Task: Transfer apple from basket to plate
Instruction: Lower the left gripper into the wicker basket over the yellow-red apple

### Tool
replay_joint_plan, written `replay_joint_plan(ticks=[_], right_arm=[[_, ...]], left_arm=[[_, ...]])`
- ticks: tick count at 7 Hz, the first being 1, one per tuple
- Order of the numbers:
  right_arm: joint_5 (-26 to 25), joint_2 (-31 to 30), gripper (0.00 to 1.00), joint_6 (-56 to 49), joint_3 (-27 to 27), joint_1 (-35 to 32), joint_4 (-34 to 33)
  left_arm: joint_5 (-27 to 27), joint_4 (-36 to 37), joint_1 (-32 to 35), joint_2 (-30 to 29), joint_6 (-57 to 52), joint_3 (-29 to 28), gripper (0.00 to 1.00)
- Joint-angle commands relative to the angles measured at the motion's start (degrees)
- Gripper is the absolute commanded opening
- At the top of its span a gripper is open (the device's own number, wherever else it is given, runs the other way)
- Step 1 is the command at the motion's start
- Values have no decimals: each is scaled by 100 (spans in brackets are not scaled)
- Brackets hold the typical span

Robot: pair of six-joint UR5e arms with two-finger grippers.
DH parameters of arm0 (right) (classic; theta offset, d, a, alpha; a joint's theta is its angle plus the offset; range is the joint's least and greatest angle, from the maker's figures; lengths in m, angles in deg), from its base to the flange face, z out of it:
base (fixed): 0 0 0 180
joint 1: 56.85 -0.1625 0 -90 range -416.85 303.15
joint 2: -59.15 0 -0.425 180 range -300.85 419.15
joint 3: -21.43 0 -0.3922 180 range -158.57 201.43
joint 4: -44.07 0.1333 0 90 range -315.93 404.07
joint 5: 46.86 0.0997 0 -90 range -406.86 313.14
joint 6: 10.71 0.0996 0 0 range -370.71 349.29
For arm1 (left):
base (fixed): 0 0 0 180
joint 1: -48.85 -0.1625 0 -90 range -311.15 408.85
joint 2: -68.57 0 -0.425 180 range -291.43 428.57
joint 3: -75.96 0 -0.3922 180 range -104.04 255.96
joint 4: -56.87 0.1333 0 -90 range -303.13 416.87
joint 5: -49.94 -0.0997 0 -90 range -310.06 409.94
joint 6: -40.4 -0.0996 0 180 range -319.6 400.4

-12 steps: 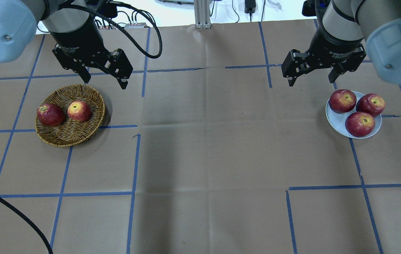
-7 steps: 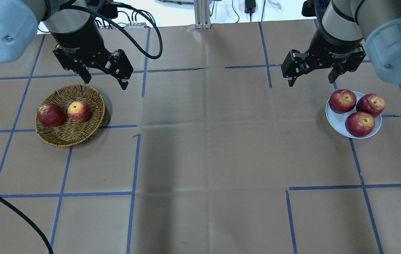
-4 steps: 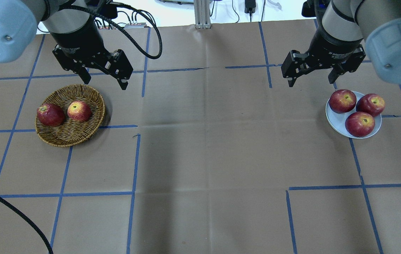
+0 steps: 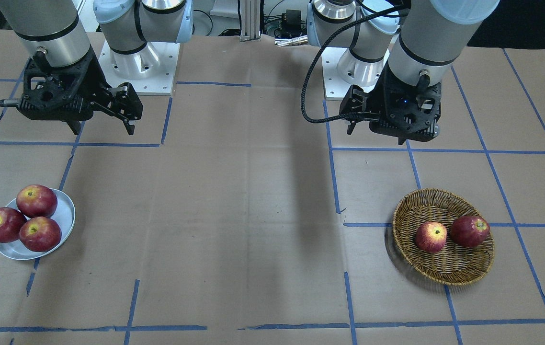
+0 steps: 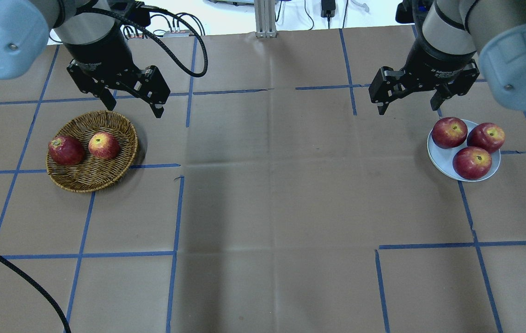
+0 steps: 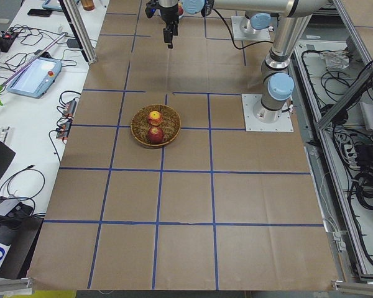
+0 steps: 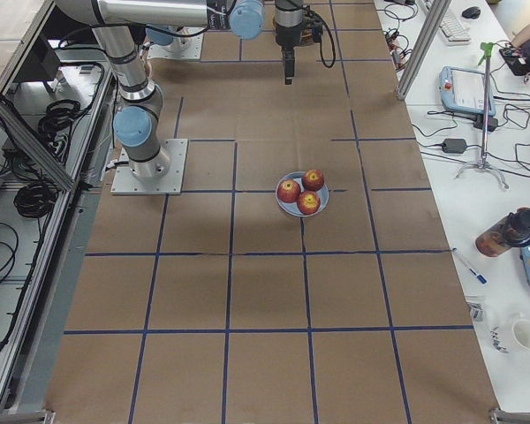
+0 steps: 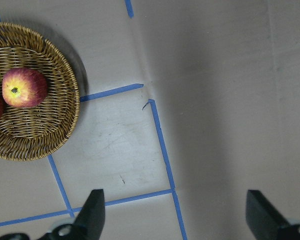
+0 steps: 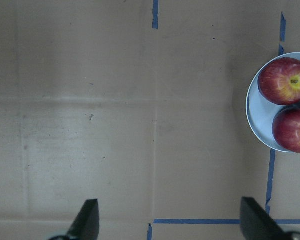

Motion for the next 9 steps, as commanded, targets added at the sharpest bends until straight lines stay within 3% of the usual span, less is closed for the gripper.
replay_joint_plan(ticks=[1,2,3,5,9], right_arm=[[0,3,100,0,-4,0,0],[0,-5,100,0,-4,0,0],[0,3,100,0,-13,0,0],[-9,3,100,0,-13,0,0],[0,-5,100,0,-22,0,-9]], left_arm=[[36,13,-676,-15,-1484,188,99],[45,231,-976,-15,-1649,503,99],[19,946,-1179,-50,-1998,993,99],[-17,2992,-1487,-513,-2808,1944,99],[-316,3765,-1770,-1472,-3487,1771,99]])
